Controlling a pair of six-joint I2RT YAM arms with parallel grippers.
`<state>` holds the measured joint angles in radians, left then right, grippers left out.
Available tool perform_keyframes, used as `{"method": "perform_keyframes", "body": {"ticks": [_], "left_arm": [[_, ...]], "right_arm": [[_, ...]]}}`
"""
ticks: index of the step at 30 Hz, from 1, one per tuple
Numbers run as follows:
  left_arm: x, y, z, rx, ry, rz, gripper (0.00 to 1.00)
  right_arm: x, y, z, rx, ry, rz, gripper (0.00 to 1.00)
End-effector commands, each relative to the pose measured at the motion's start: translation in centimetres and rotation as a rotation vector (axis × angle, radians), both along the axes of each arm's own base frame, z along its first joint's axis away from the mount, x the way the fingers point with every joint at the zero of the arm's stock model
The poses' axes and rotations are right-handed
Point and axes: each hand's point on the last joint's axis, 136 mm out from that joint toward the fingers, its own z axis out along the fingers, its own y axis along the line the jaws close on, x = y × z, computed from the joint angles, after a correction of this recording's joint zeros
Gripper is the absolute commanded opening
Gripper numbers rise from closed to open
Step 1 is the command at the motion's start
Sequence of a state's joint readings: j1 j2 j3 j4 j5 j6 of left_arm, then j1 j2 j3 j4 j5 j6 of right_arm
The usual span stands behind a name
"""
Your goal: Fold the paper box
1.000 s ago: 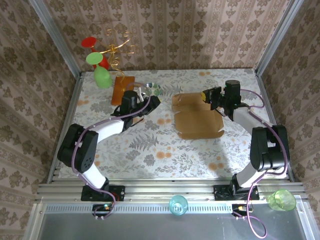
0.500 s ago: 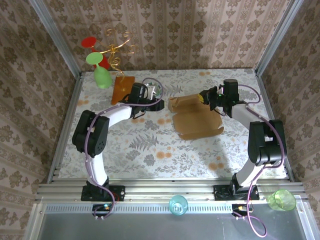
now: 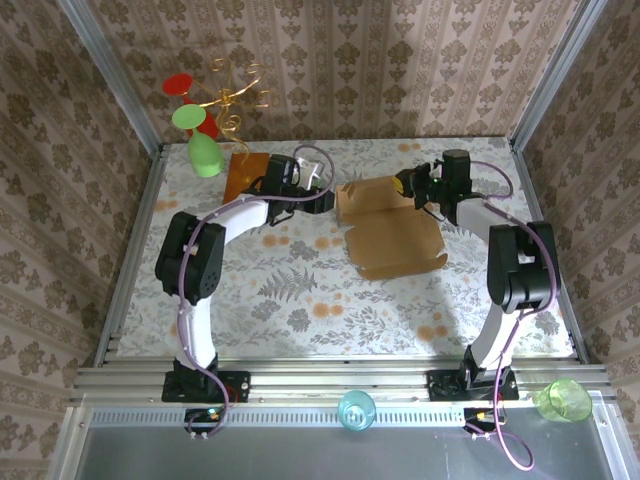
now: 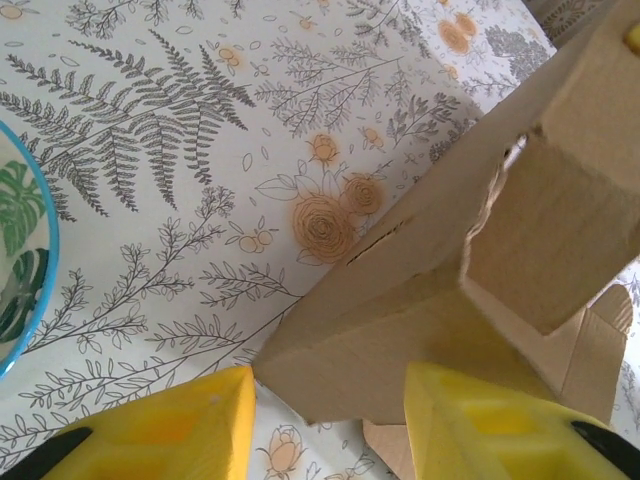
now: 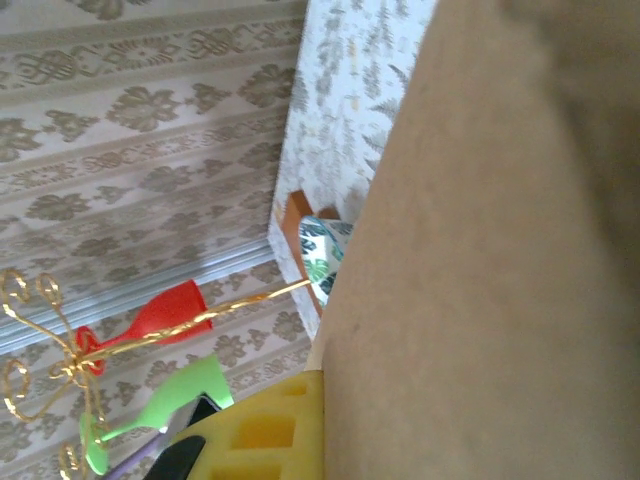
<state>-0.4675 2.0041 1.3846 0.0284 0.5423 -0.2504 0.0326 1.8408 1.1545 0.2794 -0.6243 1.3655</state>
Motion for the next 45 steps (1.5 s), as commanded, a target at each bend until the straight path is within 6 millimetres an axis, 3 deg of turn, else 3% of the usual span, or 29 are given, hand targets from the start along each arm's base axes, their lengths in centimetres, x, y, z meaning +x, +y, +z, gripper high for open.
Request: {"method": "perform_keyframes", "body": {"ticks": [1, 14, 20, 34, 36, 45], "left_arm": [[1.2, 1.2, 0.0, 0.002, 0.003, -0.010, 0.44], [3.2, 1.6, -0.8, 0.054, -0.029, -0.055, 0.45], [3.5, 0.2, -0.9, 0.009, -0.055, -0.094, 0.43], [1.1, -2.5, -0.8, -0.042, -0.111, -0.239, 0.42], [-0.2, -4.0, -0.7, -0.050, -0.117, -0.279, 0.41], [-2.3, -5.7, -0.1, -0.074, -0.121, -0.324, 0.42]], "right_arm": [[1.5, 0.3, 0.2, 0.030, -0.064, 0.001, 0.00], [1.8, 0.3, -2.4, 0.060, -0.132, -0.011, 0.00], [1.9, 0.3, -2.6, 0.060, -0.120, -0.002, 0.00], [1.6, 0.8, -1.6, 0.068, -0.116, 0.040, 0.00], [1.5, 0.9, -1.6, 0.063, -0.114, 0.047, 0.00], [1.3, 0.5, -1.4, 0.062, -0.112, 0.050, 0.00]]}}
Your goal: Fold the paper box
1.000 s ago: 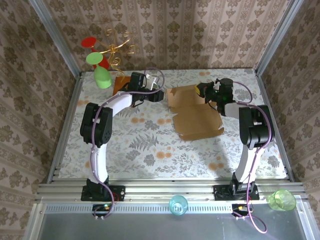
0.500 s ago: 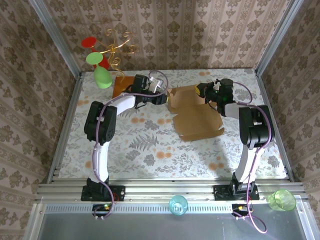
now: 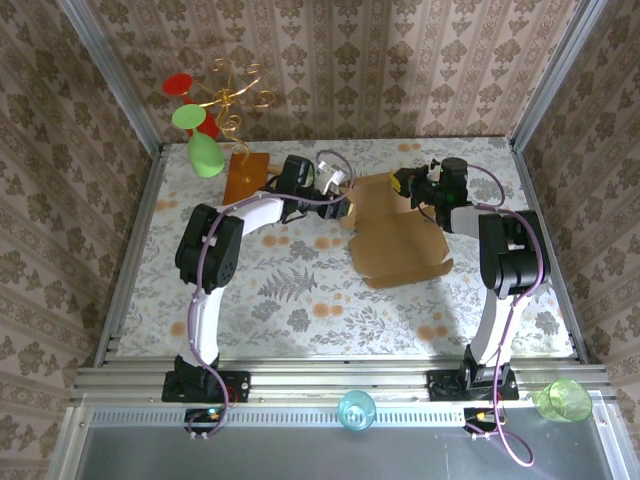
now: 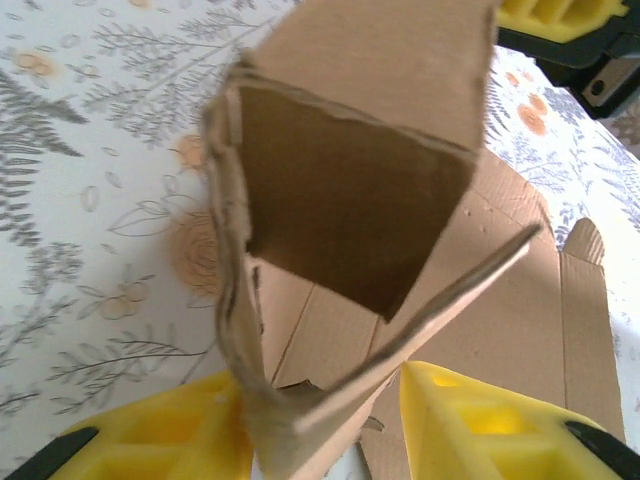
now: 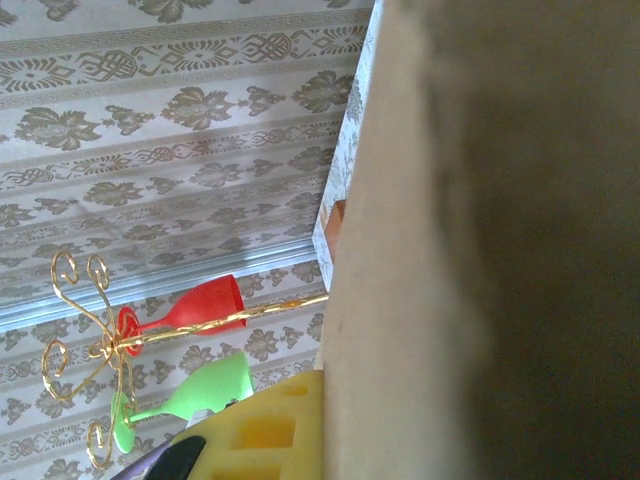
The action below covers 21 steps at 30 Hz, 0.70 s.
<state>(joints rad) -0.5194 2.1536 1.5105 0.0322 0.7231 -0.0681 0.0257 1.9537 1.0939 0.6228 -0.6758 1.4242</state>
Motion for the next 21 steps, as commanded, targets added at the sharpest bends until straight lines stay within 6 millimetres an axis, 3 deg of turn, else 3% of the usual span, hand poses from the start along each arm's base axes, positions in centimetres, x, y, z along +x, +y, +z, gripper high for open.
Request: {"method": "perform_keyframes", "body": {"ticks": [1, 7, 17, 21], "left_arm": [[-0.8, -0.6, 1.6, -0.038, -0.040, -0.042, 0.42], [-1.5, -0.6, 2.7, -0.076, -0.021, -0.053, 0.44], [-2.8, -1.4, 2.3, -0.086, 0.024, -0.070, 0.43], [-2.4, -1.6, 1.9, -0.052, 0.007, -0.009, 0.43]], "right_arm": [[-0.2, 0.0, -0.2, -0.007, 0.019, 0.028, 0.00], [-0.3, 0.0, -0.1, -0.014, 0.018, 0.039, 0.00], [-0.7, -0.1, 0.2, -0.019, 0.012, 0.034, 0.00], [-0.9, -0.2, 0.5, -0.016, -0.009, 0.029, 0.00]]}}
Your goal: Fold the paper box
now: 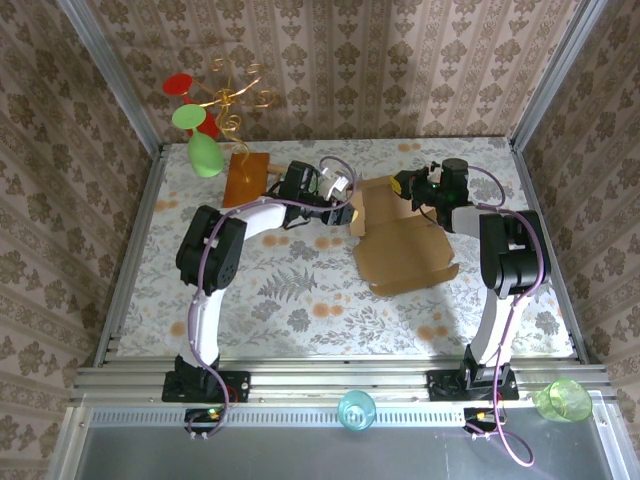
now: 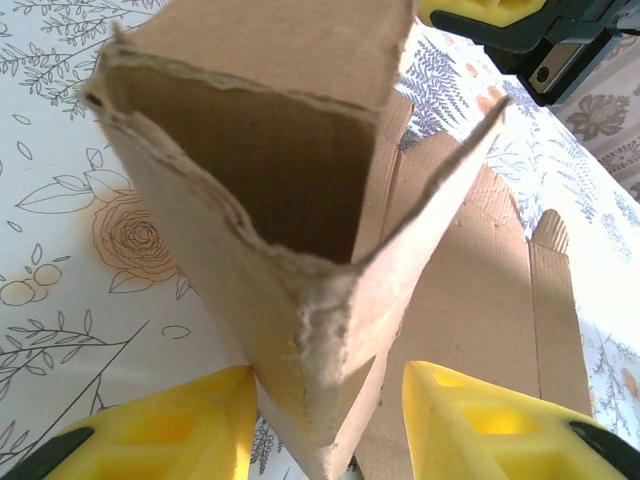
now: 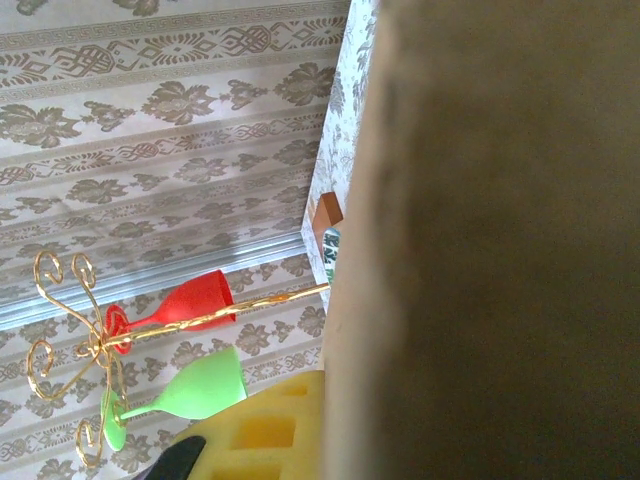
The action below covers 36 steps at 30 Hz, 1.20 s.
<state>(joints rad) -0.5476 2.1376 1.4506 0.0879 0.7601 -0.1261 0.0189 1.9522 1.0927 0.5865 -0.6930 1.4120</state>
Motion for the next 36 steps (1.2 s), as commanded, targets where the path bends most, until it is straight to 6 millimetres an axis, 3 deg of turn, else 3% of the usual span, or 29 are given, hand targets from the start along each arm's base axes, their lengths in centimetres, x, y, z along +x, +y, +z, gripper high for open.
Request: {"method": "perform_keyframes", "body": {"ticks": [1, 14, 25, 36], "left_arm": [[-0.2, -0.6, 2.1, -0.013, -0.049, 0.036, 0.43], [-1.2, -1.1, 1.2, 0.056, -0.092, 0.126, 0.45], [-2.8, -0.6, 0.8, 0.102, -0.120, 0.176, 0.46], [-4.0, -1.2, -0.3, 0.121, -0.126, 0.191, 0.45]], "right_arm": [[-0.6, -0.1, 1.1, -0.010, -0.042, 0.014, 0.00], [-2.1, -0.3, 1.4, 0.021, -0.140, -0.009, 0.00], [-4.6, -0.6, 3.2, 0.032, -0.272, -0.027, 0.00], [-5.8, -0.4, 2.2, 0.039, -0.290, -0.011, 0.00]]}}
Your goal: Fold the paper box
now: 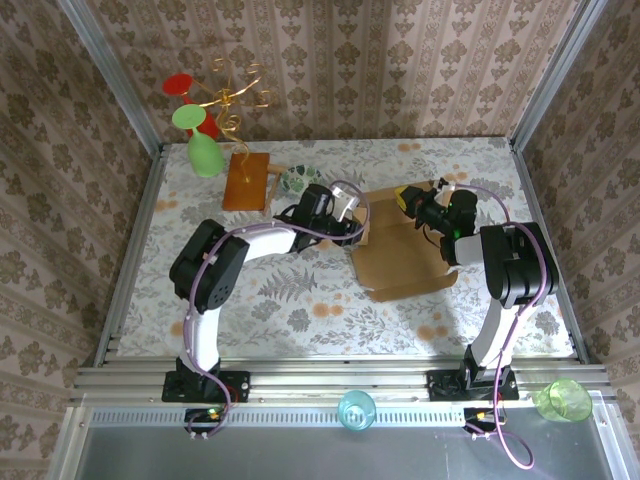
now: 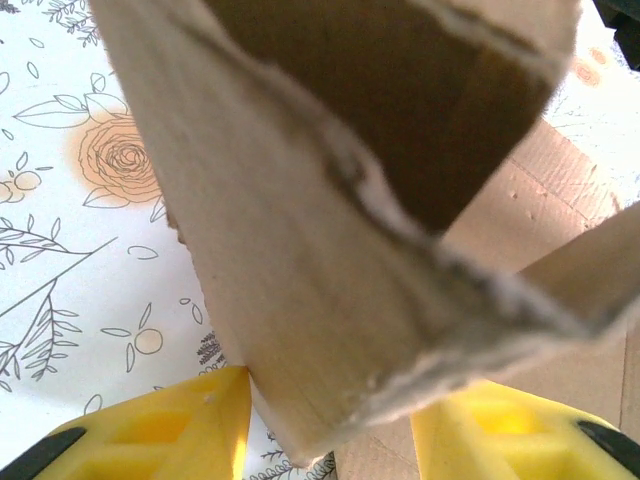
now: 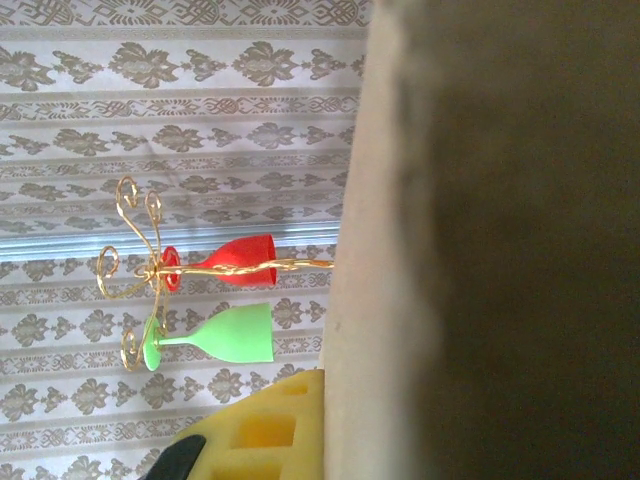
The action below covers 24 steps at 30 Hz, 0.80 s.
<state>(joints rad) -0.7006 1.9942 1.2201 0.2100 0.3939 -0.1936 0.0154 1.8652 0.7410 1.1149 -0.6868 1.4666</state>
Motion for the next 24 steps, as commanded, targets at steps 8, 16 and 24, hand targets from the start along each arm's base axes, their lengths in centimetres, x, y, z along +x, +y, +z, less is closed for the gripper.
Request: {"method": "perform_keyframes", "body": {"ticks": [8, 16, 24], "left_arm": [[-0.4, -0.1, 0.8, -0.009, -0.047, 0.065, 0.43], [0.5, -0.1, 0.7, -0.006, -0.078, 0.149, 0.41], [1.2, -0.7, 0.8, -0.002, -0.108, 0.211, 0.42]], "right_arm": [[-1.0, -0.4, 0.7, -0.007, -0.065, 0.004, 0.00], [-1.6, -0.3, 0.1, -0.007, -0.060, 0.006, 0.00], [-1.8, -0.4, -0.2, -0.002, -0.051, -0.002, 0.00]]}}
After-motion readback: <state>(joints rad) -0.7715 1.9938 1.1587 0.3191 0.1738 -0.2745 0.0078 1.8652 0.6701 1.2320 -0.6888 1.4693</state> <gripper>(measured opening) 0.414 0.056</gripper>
